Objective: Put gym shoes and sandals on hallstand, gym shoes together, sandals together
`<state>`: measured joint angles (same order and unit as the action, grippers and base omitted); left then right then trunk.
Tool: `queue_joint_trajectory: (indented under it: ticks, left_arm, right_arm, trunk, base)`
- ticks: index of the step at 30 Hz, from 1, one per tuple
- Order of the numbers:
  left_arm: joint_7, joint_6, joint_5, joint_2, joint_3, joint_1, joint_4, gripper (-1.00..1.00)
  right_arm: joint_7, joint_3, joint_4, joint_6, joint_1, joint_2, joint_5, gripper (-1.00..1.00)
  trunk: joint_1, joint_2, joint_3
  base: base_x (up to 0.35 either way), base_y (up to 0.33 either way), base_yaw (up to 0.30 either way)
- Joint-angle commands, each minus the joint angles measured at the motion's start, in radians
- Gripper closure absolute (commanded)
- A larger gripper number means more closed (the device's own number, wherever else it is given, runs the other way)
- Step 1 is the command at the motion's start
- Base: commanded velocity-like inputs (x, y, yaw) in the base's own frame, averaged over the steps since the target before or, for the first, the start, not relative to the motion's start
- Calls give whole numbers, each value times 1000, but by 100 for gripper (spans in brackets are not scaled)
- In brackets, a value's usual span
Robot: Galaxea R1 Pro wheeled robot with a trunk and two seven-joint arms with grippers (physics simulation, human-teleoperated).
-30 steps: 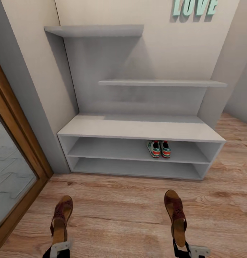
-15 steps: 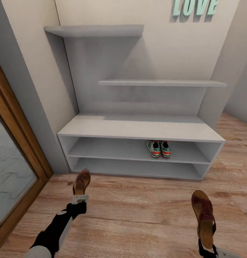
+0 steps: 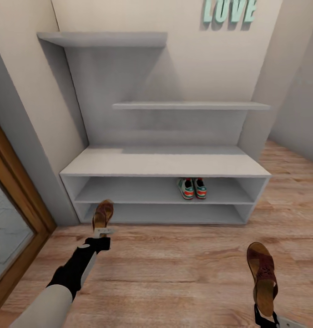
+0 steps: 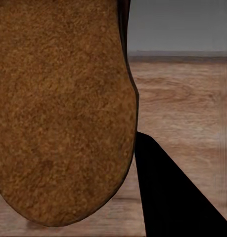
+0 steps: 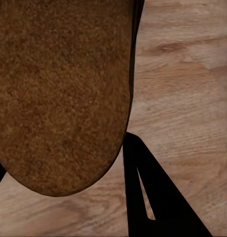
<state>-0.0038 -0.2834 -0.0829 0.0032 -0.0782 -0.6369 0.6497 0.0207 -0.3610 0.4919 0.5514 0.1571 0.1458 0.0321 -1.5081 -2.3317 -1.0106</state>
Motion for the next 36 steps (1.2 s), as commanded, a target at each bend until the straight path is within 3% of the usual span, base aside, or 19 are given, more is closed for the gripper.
queue_joint_trajectory:
  ticks: [1,13,24,31,36]
  left_arm:
    - [-1,-6,-12,-1,-2,0,3,100]
    - [1,-6,-20,9,-2,-3,7,100]
    - [1,-24,-21,10,-2,0,54,100]
    - [1,-28,-21,11,-2,-1,55,100]
    - [1,-28,-21,11,-3,-1,56,100]
  right_arm:
    - [4,-1,-1,2,1,0,7,100]
    - [4,0,-2,3,1,-1,6,100]
    - [4,1,-1,3,1,-3,6,100]
    - [4,1,-1,3,1,-3,6,100]
    - [4,0,-1,3,1,-3,6,100]
  trunk:
    - [0,0,0]
    - [0,0,0]
    - [0,0,-8]
    - [-27,-49,-40]
    - [-27,-49,-43]
  base:
    - [110,6,-296]
    - [161,95,-244]
    - [3,2,23]
    - [0,0,83]
    - [0,0,39]
